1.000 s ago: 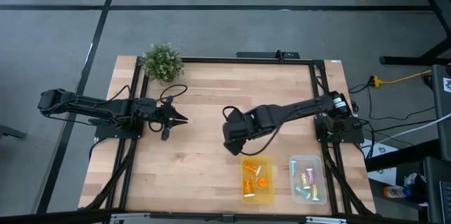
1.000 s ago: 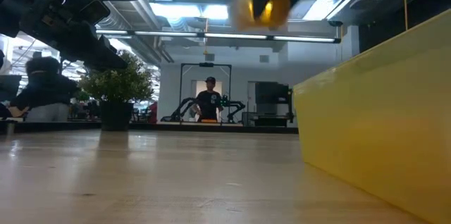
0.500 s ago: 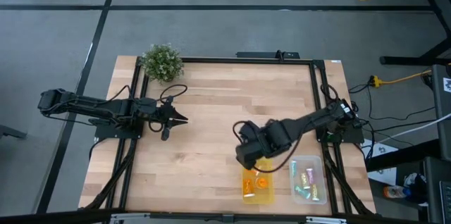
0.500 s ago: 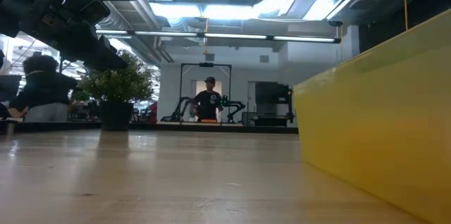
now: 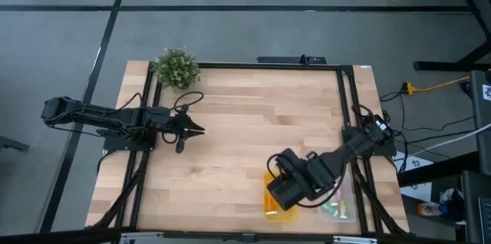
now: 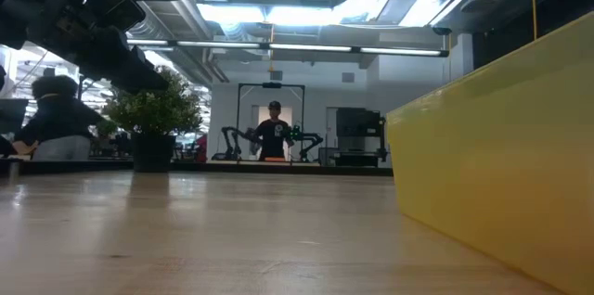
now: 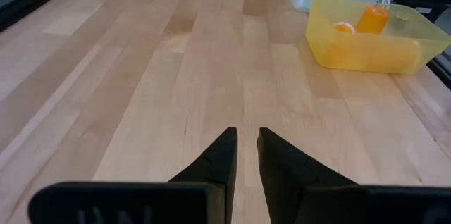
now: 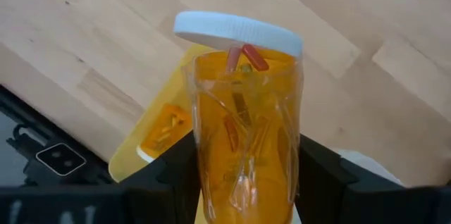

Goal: Pick and place medicine bottles into bin by pill shape (circle, oval)
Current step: Put the orange capsule bottle into the yellow bin, then return to Home Position

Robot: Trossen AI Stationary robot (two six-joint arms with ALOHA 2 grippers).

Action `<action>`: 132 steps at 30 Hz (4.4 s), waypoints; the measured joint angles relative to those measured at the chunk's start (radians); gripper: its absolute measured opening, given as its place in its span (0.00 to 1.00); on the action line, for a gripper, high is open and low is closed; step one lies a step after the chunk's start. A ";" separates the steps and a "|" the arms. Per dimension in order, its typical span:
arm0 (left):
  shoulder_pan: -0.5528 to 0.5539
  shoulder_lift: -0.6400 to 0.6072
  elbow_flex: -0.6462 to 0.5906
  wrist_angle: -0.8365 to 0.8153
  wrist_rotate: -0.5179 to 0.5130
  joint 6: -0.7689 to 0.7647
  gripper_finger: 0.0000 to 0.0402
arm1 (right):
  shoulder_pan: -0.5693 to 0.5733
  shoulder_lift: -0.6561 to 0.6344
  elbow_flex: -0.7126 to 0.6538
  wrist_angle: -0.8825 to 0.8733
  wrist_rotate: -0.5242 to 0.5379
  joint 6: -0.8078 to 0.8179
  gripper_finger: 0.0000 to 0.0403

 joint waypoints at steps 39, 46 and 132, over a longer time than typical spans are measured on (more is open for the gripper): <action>0.000 -0.004 0.000 0.057 0.001 -0.007 0.13 | -0.032 0.008 -0.365 0.475 -0.288 -0.360 0.64; 0.000 -0.080 0.000 0.076 0.035 -0.002 0.13 | -0.034 -0.001 -0.364 0.415 -0.314 -0.479 0.64; 0.000 -0.567 -0.165 -0.005 0.026 0.024 0.13 | -0.466 -1.399 -1.417 1.010 -0.150 -1.370 0.64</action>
